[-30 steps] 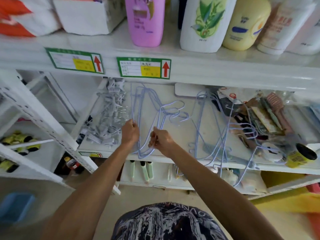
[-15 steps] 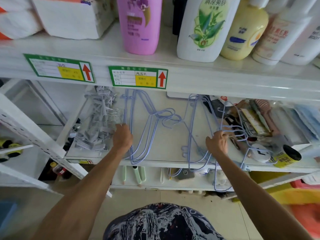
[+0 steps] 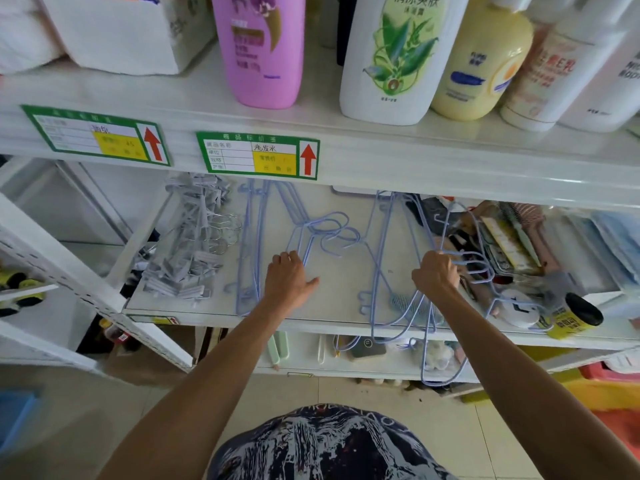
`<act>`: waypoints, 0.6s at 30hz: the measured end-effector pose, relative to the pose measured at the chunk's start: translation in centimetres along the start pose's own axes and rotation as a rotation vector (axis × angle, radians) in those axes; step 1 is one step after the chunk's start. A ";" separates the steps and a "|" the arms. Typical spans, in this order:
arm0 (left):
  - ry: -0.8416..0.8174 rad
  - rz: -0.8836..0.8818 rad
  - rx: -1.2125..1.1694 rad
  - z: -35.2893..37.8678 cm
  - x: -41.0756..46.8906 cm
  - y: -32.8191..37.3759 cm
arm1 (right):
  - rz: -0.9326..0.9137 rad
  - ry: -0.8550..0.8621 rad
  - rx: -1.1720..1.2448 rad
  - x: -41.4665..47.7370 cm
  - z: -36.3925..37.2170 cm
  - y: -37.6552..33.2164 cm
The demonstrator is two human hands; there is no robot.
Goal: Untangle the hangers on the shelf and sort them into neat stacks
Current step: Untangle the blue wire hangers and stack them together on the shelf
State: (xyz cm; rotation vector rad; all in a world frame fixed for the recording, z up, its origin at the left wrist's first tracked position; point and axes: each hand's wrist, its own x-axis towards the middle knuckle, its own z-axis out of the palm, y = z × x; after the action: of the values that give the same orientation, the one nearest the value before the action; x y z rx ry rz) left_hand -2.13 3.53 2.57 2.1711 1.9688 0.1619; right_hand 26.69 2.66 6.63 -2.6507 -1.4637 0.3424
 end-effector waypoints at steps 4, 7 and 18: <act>-0.041 -0.038 -0.142 0.0 0.2 0.9 | 0.051 0.053 0.109 0.0 -0.6 0.1; -0.036 -0.085 -0.278 0.0 0.5 1.0 | 0.051 0.094 0.165 0.3 -0.9 0.6; 0.121 -0.180 -0.505 -1.3 0.8 2.4 | 0.020 0.007 0.140 1.2 -0.5 1.3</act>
State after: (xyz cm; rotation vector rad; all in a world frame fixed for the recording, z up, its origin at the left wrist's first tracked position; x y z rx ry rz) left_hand 0.03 4.20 4.33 1.6900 1.9076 0.6930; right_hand 28.49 3.00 6.68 -2.5553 -1.3583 0.4207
